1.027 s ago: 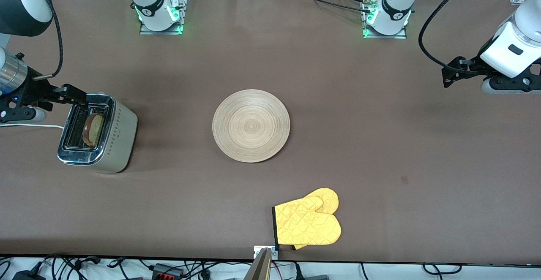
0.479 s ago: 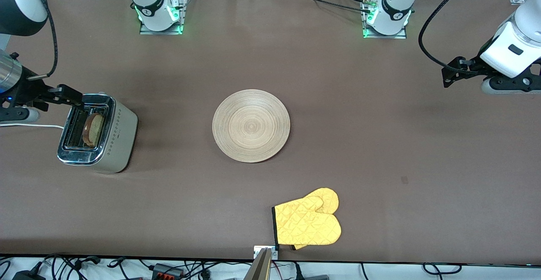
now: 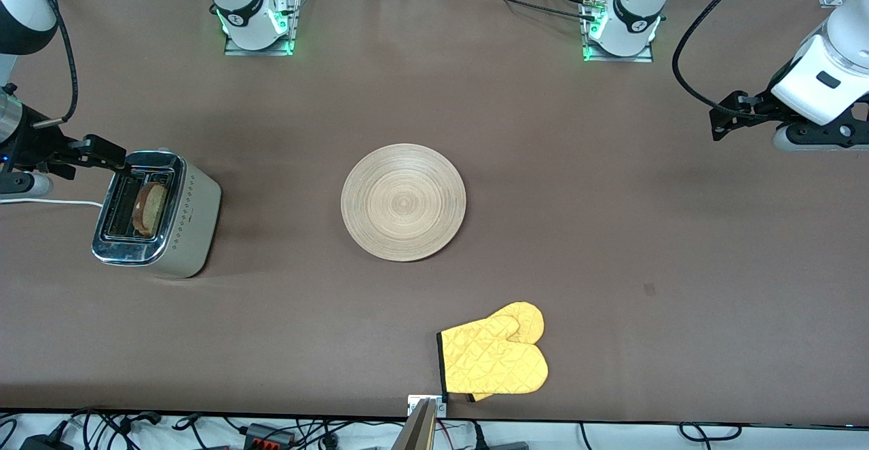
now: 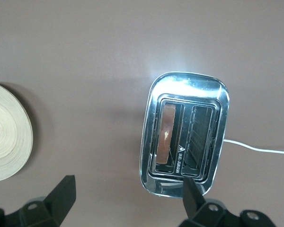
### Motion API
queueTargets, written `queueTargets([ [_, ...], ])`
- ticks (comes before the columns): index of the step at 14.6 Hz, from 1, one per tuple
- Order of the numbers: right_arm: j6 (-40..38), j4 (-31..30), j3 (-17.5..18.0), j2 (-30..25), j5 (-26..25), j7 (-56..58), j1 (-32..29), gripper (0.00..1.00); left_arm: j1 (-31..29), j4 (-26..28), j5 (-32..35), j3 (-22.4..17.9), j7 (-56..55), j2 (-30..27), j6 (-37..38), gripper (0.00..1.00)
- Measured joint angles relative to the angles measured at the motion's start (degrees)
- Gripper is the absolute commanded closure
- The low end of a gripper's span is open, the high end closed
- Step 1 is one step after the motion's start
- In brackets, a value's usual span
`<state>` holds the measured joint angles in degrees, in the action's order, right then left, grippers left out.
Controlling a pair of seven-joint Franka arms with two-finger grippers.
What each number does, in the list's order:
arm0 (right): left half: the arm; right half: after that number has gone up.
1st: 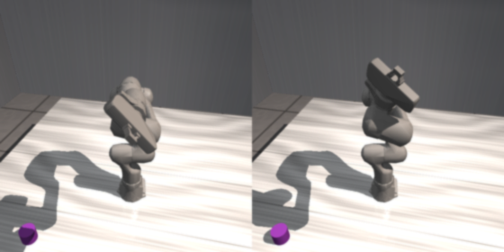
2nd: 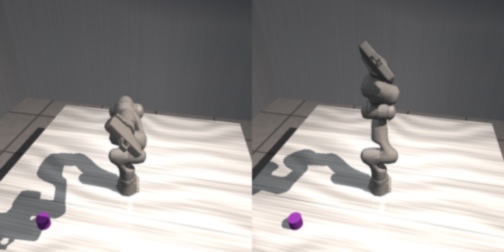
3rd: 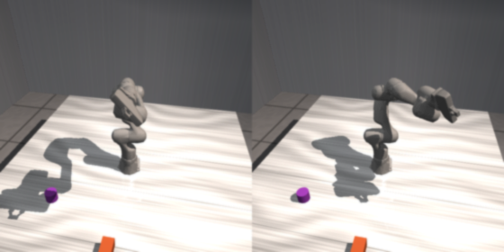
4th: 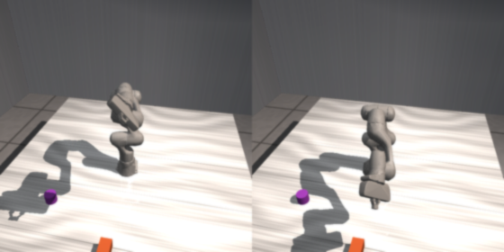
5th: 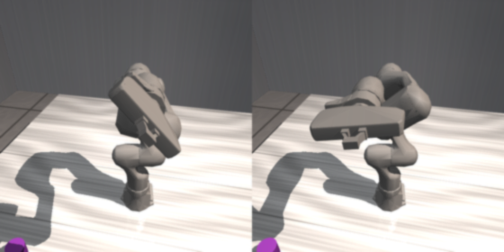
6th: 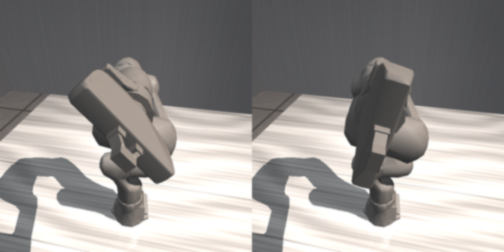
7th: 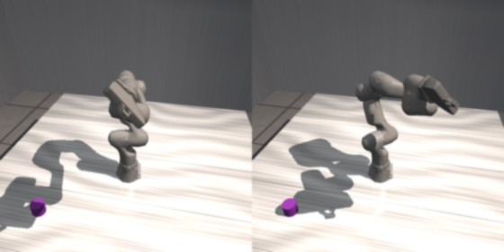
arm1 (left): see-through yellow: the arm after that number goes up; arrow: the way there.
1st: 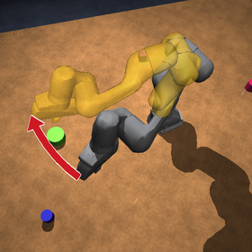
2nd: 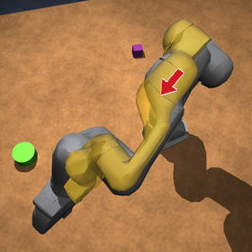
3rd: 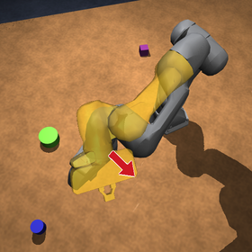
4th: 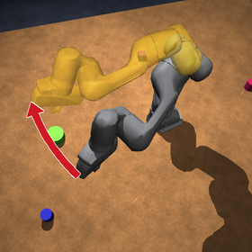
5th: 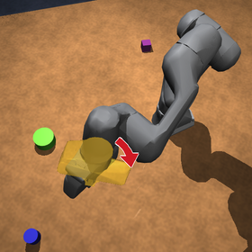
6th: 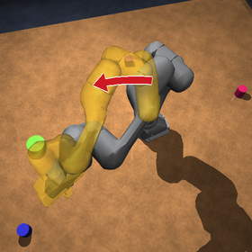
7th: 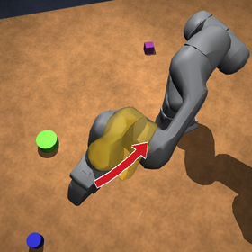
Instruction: Move plate and put bread in toaster
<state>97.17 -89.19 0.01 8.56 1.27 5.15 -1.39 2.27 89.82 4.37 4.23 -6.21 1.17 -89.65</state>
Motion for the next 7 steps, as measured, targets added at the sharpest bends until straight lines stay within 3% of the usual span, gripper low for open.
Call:
queueTargets([
  [7, -0.05, 0.0, 0.09, 0.1, -2.24, 0.0, -0.32, 0.0, 0.01, 0.0, 0.0, 0.0, 0.0, 0.0, 0.0, 0.0],
])
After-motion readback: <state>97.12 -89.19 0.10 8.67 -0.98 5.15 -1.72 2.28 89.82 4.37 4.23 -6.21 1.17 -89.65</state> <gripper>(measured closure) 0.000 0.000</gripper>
